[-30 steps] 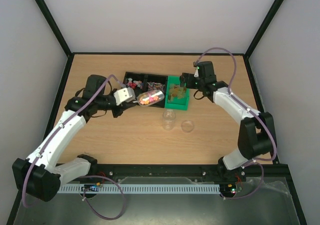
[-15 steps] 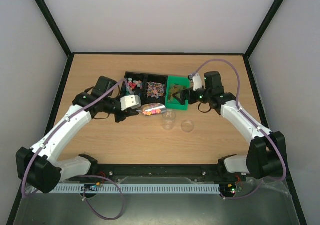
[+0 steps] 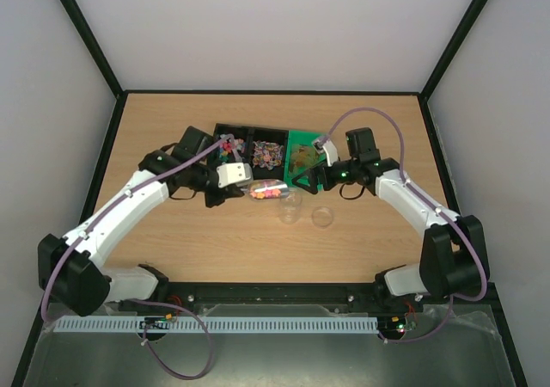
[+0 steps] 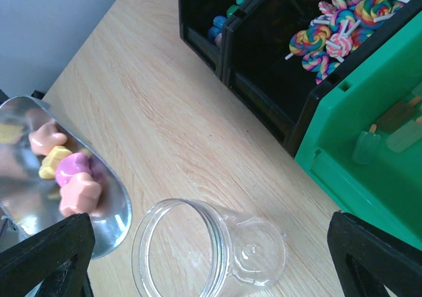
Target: Pack the candies
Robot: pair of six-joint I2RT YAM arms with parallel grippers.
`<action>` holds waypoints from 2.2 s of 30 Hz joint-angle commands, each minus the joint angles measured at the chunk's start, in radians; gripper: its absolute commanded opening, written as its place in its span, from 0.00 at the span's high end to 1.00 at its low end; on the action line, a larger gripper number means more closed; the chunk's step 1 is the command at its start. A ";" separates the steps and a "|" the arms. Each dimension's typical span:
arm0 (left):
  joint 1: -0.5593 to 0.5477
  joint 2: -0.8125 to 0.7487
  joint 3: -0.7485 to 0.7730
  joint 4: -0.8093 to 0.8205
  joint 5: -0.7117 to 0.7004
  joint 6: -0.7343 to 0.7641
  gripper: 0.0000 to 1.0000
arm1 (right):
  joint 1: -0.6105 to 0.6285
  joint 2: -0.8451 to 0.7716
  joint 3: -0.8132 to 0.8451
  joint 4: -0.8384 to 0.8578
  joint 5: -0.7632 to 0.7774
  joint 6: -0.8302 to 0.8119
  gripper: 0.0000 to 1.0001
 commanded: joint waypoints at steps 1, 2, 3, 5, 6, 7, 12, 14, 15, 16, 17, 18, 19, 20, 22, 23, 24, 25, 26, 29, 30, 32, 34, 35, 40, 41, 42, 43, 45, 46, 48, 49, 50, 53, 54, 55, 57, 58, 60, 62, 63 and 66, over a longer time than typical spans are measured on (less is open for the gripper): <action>-0.022 0.038 0.060 -0.043 -0.036 0.007 0.98 | -0.003 0.012 0.023 -0.060 -0.064 -0.036 0.02; -0.026 0.044 0.067 -0.047 -0.041 0.007 0.98 | -0.003 0.014 0.024 -0.061 -0.062 -0.037 0.01; -0.029 0.049 0.072 -0.051 -0.046 0.005 0.98 | -0.004 0.016 0.025 -0.062 -0.062 -0.039 0.01; -0.035 0.059 0.082 -0.057 -0.058 0.001 0.98 | -0.004 0.020 0.026 -0.064 -0.062 -0.039 0.01; -0.039 0.065 0.087 -0.059 -0.067 -0.002 0.98 | -0.004 0.023 0.027 -0.065 -0.062 -0.040 0.01; -0.043 0.070 0.090 -0.060 -0.073 -0.005 0.98 | -0.004 0.025 0.028 -0.068 -0.062 -0.040 0.01; -0.066 0.086 0.107 -0.081 -0.096 -0.007 0.98 | -0.004 0.029 0.032 -0.071 -0.058 -0.041 0.01; -0.072 0.093 0.118 -0.095 -0.106 -0.004 0.98 | -0.004 0.031 0.034 -0.074 -0.055 -0.041 0.01; -0.073 0.095 0.124 -0.100 -0.109 -0.002 0.98 | -0.004 0.031 0.035 -0.075 -0.056 -0.042 0.01; -0.075 0.098 0.130 -0.106 -0.114 -0.002 0.98 | -0.003 0.031 0.036 -0.077 -0.055 -0.042 0.01; -0.078 0.101 0.136 -0.110 -0.117 -0.003 0.98 | -0.004 0.032 0.035 -0.077 -0.056 -0.044 0.01; -0.079 0.103 0.143 -0.115 -0.119 -0.004 0.98 | -0.004 0.031 0.035 -0.077 -0.055 -0.046 0.02; -0.080 0.107 0.150 -0.121 -0.119 -0.006 0.98 | -0.004 0.031 0.037 -0.077 -0.056 -0.045 0.01; -0.082 0.112 0.157 -0.126 -0.118 -0.006 0.98 | -0.003 0.031 0.037 -0.078 -0.057 -0.045 0.02; -0.087 0.119 0.167 -0.134 -0.128 -0.009 0.98 | -0.004 0.032 0.039 -0.079 -0.059 -0.045 0.01; -0.090 0.122 0.169 -0.135 -0.134 -0.009 0.98 | -0.003 0.034 0.039 -0.080 -0.059 -0.045 0.01; -0.095 0.126 0.171 -0.140 -0.143 -0.008 0.98 | -0.003 0.034 0.040 -0.081 -0.060 -0.045 0.01; -0.099 0.129 0.173 -0.144 -0.149 -0.005 0.98 | -0.004 0.034 0.040 -0.082 -0.061 -0.045 0.01; -0.103 0.129 0.173 -0.145 -0.154 -0.004 0.98 | -0.003 0.034 0.041 -0.082 -0.060 -0.045 0.01; -0.106 0.130 0.171 -0.147 -0.152 -0.006 0.98 | -0.004 0.034 0.040 -0.081 -0.057 -0.045 0.01; -0.108 0.132 0.171 -0.148 -0.155 -0.006 0.98 | -0.004 0.034 0.040 -0.081 -0.056 -0.044 0.01; -0.108 0.135 0.172 -0.149 -0.161 -0.010 0.98 | -0.004 0.034 0.041 -0.080 -0.055 -0.044 0.01; -0.109 0.138 0.177 -0.148 -0.164 -0.013 0.98 | -0.004 0.034 0.043 -0.082 -0.057 -0.044 0.01; -0.111 0.139 0.178 -0.149 -0.166 -0.015 0.98 | -0.004 0.033 0.043 -0.082 -0.056 -0.045 0.01; -0.116 0.150 0.196 -0.159 -0.186 -0.020 0.98 | -0.003 0.031 0.043 -0.082 -0.053 -0.045 0.01; -0.118 0.153 0.201 -0.164 -0.189 -0.020 0.98 | -0.003 0.031 0.043 -0.081 -0.053 -0.045 0.01; -0.120 0.156 0.207 -0.170 -0.193 -0.021 0.98 | -0.004 0.031 0.043 -0.081 -0.053 -0.044 0.01; -0.124 0.159 0.213 -0.176 -0.196 -0.021 0.98 | -0.003 0.032 0.043 -0.080 -0.051 -0.043 0.01; -0.131 0.165 0.226 -0.186 -0.204 -0.023 0.98 | -0.004 0.032 0.045 -0.080 -0.051 -0.042 0.01; -0.134 0.168 0.234 -0.191 -0.208 -0.025 0.98 | -0.003 0.032 0.045 -0.080 -0.050 -0.043 0.01; -0.141 0.176 0.244 -0.205 -0.216 -0.026 0.98 | -0.003 0.033 0.045 -0.082 -0.049 -0.042 0.01; -0.146 0.180 0.248 -0.210 -0.222 -0.027 0.98 | -0.004 0.034 0.045 -0.082 -0.050 -0.042 0.01; -0.152 0.183 0.253 -0.214 -0.231 -0.027 0.98 | -0.004 0.033 0.046 -0.081 -0.049 -0.042 0.01; -0.164 0.188 0.260 -0.224 -0.246 -0.026 0.98 | -0.004 0.031 0.046 -0.082 -0.049 -0.042 0.01; -0.168 0.191 0.261 -0.226 -0.255 -0.025 0.98 | -0.003 0.031 0.046 -0.082 -0.050 -0.042 0.01; -0.171 0.192 0.264 -0.226 -0.262 -0.026 0.98 | -0.003 0.032 0.046 -0.082 -0.049 -0.042 0.01; -0.173 0.195 0.270 -0.229 -0.270 -0.030 0.98 | -0.003 0.032 0.046 -0.084 -0.050 -0.042 0.01; -0.174 0.197 0.274 -0.230 -0.273 -0.031 0.98 | -0.003 0.031 0.047 -0.084 -0.052 -0.043 0.01; -0.176 0.199 0.280 -0.231 -0.278 -0.034 0.98 | -0.003 0.030 0.046 -0.084 -0.052 -0.043 0.01; -0.176 0.202 0.286 -0.234 -0.285 -0.036 0.98 | -0.003 0.031 0.046 -0.084 -0.054 -0.044 0.01; -0.176 0.204 0.289 -0.236 -0.289 -0.038 0.98 | -0.003 0.031 0.047 -0.085 -0.055 -0.044 0.01; -0.177 0.209 0.298 -0.244 -0.300 -0.039 0.98 | -0.003 0.031 0.048 -0.085 -0.057 -0.044 0.01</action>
